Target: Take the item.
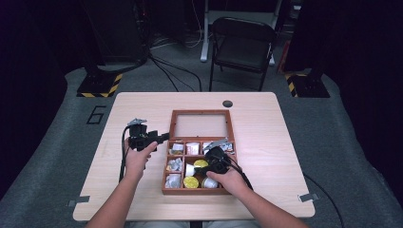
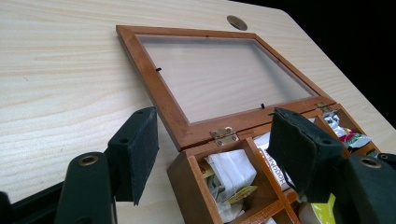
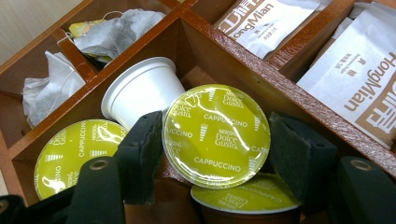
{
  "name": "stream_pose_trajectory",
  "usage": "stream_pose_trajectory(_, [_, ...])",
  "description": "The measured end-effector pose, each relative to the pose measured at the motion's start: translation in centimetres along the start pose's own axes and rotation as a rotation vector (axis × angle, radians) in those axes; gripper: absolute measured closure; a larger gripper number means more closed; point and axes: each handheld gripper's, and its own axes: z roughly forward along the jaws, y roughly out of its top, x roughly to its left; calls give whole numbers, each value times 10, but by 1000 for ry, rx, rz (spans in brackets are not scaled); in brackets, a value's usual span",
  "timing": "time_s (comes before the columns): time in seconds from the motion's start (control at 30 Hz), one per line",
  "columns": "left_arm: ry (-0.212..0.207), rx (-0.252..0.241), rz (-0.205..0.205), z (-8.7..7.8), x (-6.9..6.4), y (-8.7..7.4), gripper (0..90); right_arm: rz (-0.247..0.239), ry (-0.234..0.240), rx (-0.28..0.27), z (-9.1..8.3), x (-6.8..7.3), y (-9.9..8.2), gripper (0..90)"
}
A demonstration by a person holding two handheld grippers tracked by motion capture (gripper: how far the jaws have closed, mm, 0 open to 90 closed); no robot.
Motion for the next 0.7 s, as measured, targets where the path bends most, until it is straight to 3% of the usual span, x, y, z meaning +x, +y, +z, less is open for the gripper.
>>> stream_pose_trajectory(0.2, [3,0,-2,0,1,0,328,-31,-12,-20,-1,3,-1,365])
stream_pose_trajectory(0.23, [6,-3,0,-1,1,0,329,-54,-15,-26,-2,3,-1,365])
stream_pose_trajectory(0.5, [6,-4,-6,-1,1,0,330,-51,-7,-58,-13,8,2,365])
stream_pose_trajectory(0.7, [8,-7,-8,-1,2,1,330,-86,-20,-81,-24,11,4,365])
